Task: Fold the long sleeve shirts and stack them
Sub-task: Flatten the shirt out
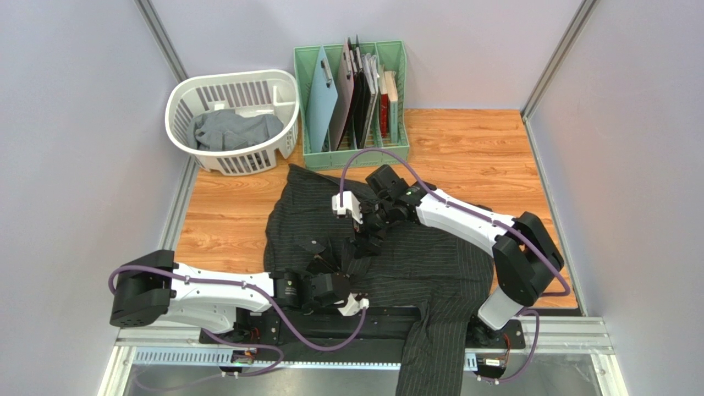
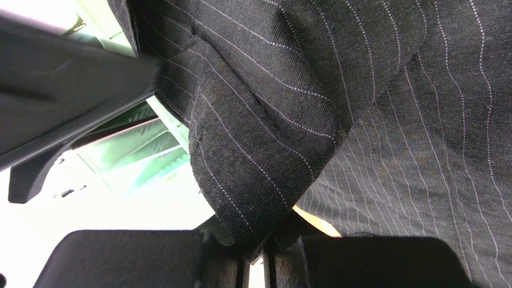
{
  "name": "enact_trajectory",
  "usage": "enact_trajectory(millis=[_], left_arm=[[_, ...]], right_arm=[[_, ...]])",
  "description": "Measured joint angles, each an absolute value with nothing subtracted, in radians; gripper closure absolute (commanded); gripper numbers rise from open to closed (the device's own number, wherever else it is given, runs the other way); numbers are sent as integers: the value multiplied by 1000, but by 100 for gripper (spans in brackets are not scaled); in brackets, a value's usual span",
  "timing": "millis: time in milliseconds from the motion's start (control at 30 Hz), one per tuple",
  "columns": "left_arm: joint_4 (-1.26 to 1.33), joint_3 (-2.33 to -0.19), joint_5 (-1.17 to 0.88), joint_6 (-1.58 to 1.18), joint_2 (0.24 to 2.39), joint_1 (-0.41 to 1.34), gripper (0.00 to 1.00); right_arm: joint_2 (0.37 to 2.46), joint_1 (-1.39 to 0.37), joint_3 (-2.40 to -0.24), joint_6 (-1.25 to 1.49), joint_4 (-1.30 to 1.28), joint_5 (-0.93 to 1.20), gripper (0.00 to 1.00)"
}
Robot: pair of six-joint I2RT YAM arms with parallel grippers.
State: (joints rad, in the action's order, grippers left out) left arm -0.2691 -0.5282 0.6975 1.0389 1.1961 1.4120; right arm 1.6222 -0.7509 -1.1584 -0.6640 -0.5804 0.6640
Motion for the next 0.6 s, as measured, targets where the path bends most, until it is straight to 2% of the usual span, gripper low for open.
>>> enact_trajectory(millis=[33,67,100,133,200,267,333,433,500,533,600], left_arm=[[-273,-527,698,1033,1193,1412,85],[-273,-525,698,1029,1191,1412,85],[-274,-524,698,1024,1188,1412,86],[-276,-524,698,1019,1186,1412,85],[-282,-524,697,1002,1183,1410,77],[-310,-527,683,973,1173,1389,59],[-366,-539,650,937,1155,1341,35],[-486,-595,550,859,1089,1198,19],[-562,-650,452,812,1019,1081,4],[-602,-679,382,781,960,1009,1],[-647,-721,295,740,843,910,1]], right_arm=[[1630,-758,-1158,-680,-591,661,55],[1636,-765,-1155,-697,-593,655,73],[1643,-769,-1152,-708,-593,646,100],[1651,-773,-1152,-716,-595,630,100],[1670,-778,-1158,-728,-617,590,100],[1680,-771,-1174,-728,-662,554,100],[1668,-743,-1188,-726,-704,536,100],[1580,-646,-1188,-720,-744,513,100],[1470,-583,-1156,-729,-757,493,100],[1415,-565,-1127,-734,-757,485,100],[1280,-562,-1030,-754,-788,480,100]])
